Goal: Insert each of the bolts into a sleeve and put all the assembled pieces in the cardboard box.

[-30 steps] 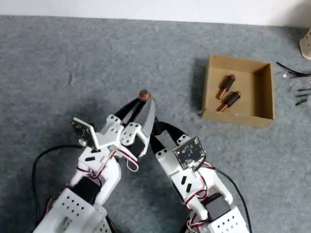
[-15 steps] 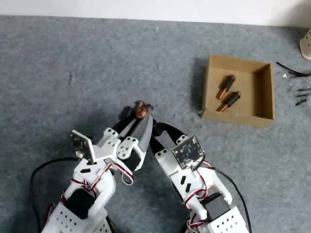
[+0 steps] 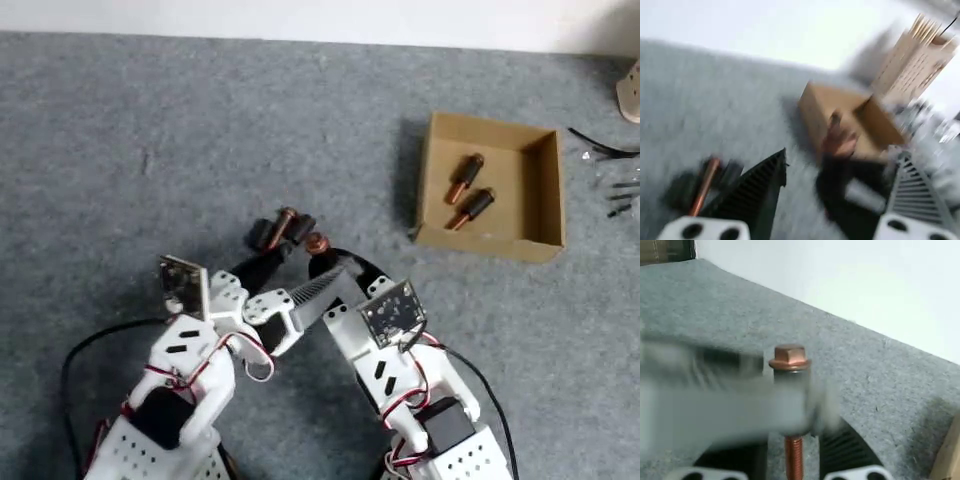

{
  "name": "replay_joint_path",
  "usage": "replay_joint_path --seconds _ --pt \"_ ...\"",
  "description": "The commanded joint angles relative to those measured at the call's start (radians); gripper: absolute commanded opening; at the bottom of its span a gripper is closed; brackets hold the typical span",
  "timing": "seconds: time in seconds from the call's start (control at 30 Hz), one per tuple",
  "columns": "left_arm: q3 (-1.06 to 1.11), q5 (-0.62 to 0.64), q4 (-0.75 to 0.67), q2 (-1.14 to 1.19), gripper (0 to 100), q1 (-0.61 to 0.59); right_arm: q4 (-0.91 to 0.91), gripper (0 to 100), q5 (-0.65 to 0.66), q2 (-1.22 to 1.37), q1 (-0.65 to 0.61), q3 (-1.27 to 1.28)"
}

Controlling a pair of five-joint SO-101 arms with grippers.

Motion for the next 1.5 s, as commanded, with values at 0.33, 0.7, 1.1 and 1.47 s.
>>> replay_joint_path --seconds 0.33,0.7,1.1,1.47 --pt "-0.119 0.307 0.003 -0.002 14 -0.148 -0.03 0.6 0.002 -0.018 0.137 0.045" --pt "0.11 0.094 -0.086 -0.002 1 -0.269 -0.108 0.5 0.006 -0.016 0.222 0.113" --pt "0.111 -0.089 -0.029 0.007 2 -0.415 -0.108 0.5 0.008 -0.012 0.341 0.11" --pt "0.111 -0.094 -0.032 0.007 2 -0.415 -0.143 0.5 0.002 0.14 0.409 -0.105"
